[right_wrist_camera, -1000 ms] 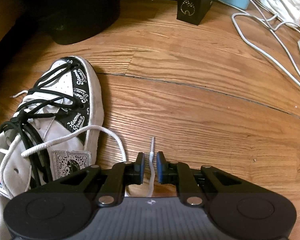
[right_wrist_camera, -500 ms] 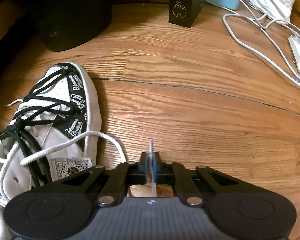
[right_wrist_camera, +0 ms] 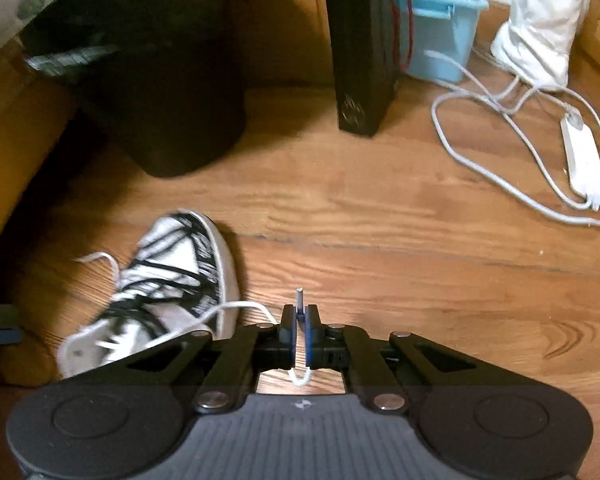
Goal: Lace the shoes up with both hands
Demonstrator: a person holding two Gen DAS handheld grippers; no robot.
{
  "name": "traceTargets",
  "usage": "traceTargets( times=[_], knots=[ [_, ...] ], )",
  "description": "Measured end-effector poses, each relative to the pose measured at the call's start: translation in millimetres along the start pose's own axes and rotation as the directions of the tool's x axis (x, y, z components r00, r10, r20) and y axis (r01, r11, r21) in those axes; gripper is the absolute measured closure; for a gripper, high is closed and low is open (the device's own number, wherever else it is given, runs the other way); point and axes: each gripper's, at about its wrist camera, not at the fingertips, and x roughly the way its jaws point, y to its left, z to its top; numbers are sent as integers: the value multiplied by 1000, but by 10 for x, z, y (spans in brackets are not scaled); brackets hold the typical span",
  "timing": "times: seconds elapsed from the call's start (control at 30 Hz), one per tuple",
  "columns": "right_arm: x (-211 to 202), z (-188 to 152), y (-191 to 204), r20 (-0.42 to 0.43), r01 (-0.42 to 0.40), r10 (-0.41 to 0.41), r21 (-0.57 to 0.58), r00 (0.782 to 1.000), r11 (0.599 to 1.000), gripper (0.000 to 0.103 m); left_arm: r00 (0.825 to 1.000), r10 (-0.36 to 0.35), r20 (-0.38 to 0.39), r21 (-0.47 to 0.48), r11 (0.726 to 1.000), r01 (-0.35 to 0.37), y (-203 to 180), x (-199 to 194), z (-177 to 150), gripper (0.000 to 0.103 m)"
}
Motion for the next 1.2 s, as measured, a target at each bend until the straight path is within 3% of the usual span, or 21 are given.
traceTargets(
  times=[0.13,0.23,0.43,0.57,0.63,0.83,1.0,1.1,1.2],
  knots=[
    [-233,25,154,38,-43,46,-85,998,995,98,1000,-1,-21,37,999,2,-53,66,-65,47],
    [-329,11,367,44,-62,74,-230,996,971,98,999,14,-39,46,999,-12,-38,82,-161,47],
    [-444,-191,938,67,-47,95,-516,993,855,98,999,32,-34,31,999,-31,8,158,-206,47],
    [-442,-372,1279,60,-19,81,-675,995,738,98,998,43,-50,16,999,-42,42,163,-191,47],
    [-416,-427,1373,52,-15,75,-712,996,702,98,998,40,-44,-20,999,-41,93,135,-161,47],
    [-285,-580,1537,56,14,40,-740,998,672,98,999,36,-33,-79,996,-38,212,96,-116,47],
    [-162,-622,1823,111,92,-3,-806,994,585,98,999,-6,-47,-210,978,-4,414,128,-184,47],
    [-67,-703,1931,131,137,-46,-853,990,505,98,999,-8,-47,-215,977,-2,437,151,-200,47],
    [10,-744,1979,141,164,-84,-877,986,451,98,999,-17,-45,-222,975,7,451,167,-210,47]
  ],
)
